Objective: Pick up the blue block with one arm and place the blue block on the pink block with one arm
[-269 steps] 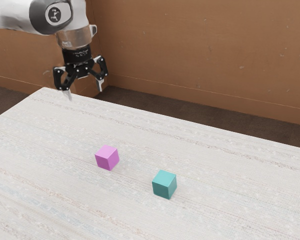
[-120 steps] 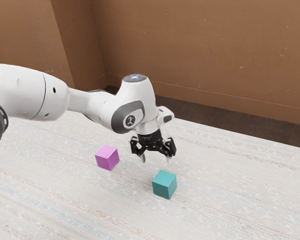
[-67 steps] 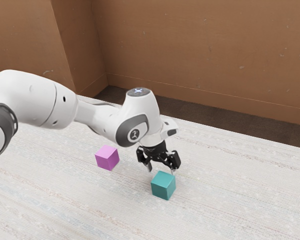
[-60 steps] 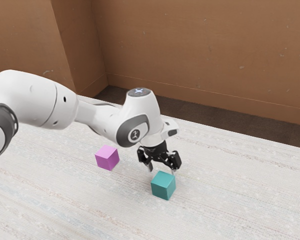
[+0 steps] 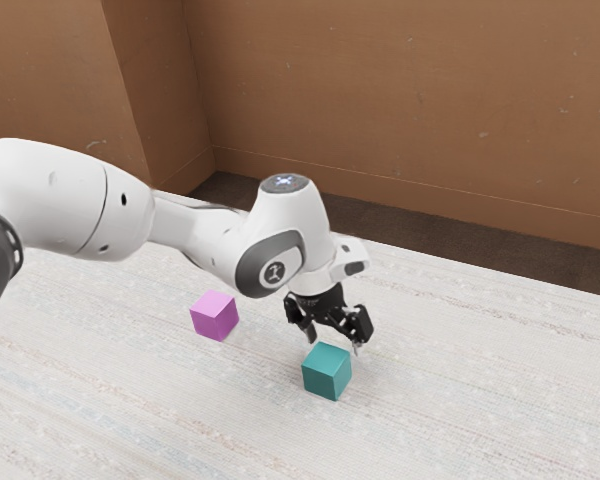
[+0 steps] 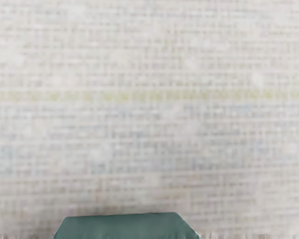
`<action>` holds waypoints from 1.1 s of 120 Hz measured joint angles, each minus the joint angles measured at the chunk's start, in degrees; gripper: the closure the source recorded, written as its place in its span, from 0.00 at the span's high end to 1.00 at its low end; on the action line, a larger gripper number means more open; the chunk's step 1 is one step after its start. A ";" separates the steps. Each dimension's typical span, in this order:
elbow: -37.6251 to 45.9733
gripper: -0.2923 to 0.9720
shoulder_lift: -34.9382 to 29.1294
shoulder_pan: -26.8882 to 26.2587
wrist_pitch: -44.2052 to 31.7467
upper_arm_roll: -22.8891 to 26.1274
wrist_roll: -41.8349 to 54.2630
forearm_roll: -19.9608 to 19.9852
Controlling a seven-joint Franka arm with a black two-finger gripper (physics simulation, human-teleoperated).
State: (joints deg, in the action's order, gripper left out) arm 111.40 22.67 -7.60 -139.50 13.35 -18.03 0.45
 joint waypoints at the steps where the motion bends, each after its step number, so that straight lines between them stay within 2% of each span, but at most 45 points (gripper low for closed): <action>1: 0.17 0.77 -0.07 -0.01 0.00 0.00 -0.03 0.08; 60: 5.22 0.77 -2.55 -0.13 -0.24 -0.03 -1.50 2.95; 132: 3.79 0.77 1.67 0.55 -1.27 -0.01 -2.18 2.73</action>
State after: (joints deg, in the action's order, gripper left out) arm 115.19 24.34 -7.05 -140.77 13.35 -20.21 3.18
